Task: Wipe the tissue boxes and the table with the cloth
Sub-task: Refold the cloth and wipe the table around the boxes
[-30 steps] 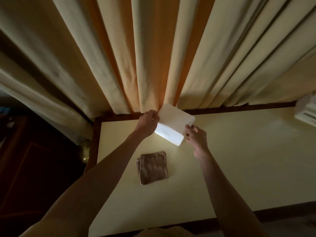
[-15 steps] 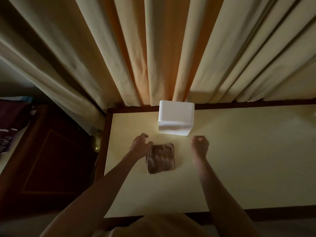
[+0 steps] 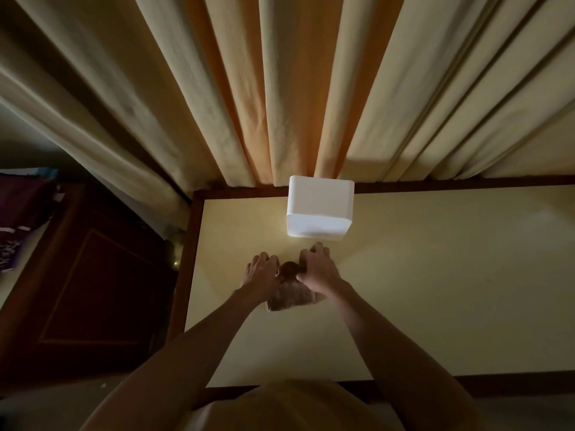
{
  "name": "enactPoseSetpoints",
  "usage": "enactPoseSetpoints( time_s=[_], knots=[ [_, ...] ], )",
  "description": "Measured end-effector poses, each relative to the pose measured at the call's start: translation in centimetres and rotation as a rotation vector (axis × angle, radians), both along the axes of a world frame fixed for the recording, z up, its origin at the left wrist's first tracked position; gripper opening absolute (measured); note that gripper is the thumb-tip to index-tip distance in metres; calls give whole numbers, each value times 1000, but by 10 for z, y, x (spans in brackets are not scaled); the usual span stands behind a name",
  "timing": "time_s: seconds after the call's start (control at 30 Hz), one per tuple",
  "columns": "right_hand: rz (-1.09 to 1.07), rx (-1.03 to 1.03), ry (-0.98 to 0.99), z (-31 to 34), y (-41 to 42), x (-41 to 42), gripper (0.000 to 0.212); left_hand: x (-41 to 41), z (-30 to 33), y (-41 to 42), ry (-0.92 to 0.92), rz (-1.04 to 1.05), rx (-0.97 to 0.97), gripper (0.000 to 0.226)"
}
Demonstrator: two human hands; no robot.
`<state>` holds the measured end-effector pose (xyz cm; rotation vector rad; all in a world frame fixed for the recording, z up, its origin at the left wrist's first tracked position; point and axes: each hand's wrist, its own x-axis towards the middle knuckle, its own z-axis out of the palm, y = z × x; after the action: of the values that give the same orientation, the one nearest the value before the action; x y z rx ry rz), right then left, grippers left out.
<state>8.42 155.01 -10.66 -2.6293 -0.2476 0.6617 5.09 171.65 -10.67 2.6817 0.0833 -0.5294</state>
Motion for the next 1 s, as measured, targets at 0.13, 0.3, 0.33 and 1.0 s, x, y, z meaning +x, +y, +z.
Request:
enactPoseSetpoints(
  time_s=[0.13, 0.3, 0.33, 1.0],
  knots=[
    [-17, 97, 46, 3, 3, 2, 25, -6, 3, 3, -32, 1, -130, 15],
    [21, 121, 81, 2, -1, -6, 34, -9, 4, 9, -10, -68, -110, 25],
    [26, 104, 85, 4, 0, -8, 25, -10, 5, 10, -10, -99, -75, 21],
    [-323, 488, -77, 101, -62, -18, 19, 32, 98, 2, -251, -207, -263, 12]
  ],
)
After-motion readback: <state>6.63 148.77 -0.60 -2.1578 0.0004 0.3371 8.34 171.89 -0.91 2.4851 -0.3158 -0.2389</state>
